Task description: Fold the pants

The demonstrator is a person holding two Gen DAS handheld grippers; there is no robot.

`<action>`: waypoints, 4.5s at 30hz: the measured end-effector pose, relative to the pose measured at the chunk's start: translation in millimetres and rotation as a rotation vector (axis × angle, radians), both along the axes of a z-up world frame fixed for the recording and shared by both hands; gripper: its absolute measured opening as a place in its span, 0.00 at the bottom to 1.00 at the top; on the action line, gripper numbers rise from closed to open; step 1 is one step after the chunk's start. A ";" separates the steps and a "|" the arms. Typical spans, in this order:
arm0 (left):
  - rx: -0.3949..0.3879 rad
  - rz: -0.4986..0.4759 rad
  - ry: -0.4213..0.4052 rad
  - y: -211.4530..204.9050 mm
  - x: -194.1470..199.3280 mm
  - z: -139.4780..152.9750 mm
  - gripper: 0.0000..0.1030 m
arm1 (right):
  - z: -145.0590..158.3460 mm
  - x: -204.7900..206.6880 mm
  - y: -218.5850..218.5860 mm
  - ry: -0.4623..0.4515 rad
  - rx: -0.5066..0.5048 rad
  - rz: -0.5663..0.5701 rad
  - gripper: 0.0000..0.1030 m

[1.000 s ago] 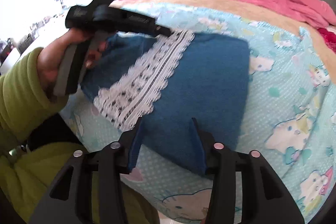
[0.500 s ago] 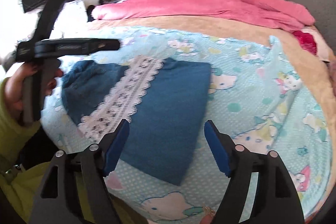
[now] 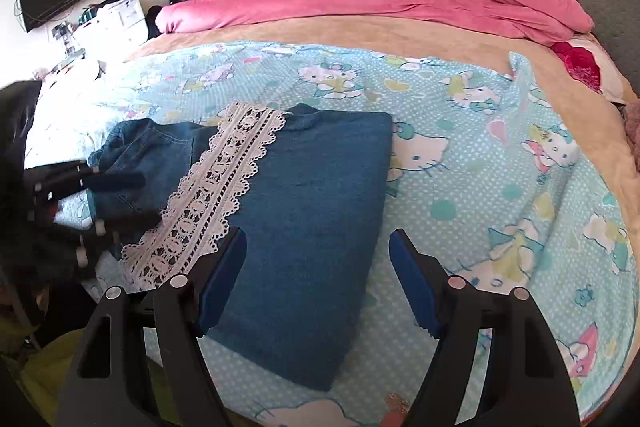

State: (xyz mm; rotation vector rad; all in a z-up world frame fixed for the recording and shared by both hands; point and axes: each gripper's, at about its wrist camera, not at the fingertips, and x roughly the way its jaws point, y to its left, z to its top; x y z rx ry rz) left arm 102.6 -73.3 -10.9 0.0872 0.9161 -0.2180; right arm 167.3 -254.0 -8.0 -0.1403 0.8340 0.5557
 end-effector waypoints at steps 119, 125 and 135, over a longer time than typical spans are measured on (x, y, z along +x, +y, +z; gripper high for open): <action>-0.096 -0.013 0.059 -5.3 27.2 4.8 0.39 | 7.7 79.7 64.9 0.052 -0.017 0.030 0.40; -0.088 -0.037 0.072 -9.8 24.9 -2.9 0.39 | -3.6 73.5 34.1 0.074 -0.028 0.002 0.35; -0.122 -0.029 0.038 11.5 18.3 20.0 0.62 | 13.4 53.0 -9.9 0.017 0.077 -0.044 0.65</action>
